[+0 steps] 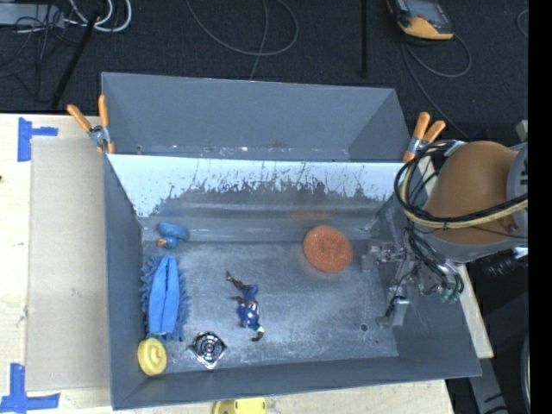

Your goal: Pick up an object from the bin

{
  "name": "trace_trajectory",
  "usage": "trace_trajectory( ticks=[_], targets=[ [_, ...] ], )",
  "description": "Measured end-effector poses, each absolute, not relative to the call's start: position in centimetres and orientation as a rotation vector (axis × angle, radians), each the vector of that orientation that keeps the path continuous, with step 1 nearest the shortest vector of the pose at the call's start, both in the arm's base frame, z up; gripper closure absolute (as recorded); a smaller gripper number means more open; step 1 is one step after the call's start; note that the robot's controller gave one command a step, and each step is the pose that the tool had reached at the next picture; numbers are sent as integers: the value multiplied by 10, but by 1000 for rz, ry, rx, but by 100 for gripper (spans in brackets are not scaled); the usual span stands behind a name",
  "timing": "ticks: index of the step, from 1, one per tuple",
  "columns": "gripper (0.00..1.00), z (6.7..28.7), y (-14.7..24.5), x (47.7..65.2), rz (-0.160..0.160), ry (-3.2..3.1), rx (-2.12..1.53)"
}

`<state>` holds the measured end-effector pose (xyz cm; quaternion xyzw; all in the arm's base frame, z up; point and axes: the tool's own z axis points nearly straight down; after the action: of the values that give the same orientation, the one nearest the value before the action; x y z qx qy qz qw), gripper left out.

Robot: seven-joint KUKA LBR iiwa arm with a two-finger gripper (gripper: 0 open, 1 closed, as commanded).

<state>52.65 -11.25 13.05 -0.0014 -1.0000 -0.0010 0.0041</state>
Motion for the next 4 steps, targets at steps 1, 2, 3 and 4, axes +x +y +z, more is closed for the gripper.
trace_trajectory(
  ticks=[1,2,3,4],
  targets=[
    [0,135,-113,528,0,-3140,0],
    [0,95,-62,538,1,-3145,-39],
    [0,77,-37,543,-7,-3139,-38],
    [0,88,-17,555,2,-3141,-63]
  ],
)
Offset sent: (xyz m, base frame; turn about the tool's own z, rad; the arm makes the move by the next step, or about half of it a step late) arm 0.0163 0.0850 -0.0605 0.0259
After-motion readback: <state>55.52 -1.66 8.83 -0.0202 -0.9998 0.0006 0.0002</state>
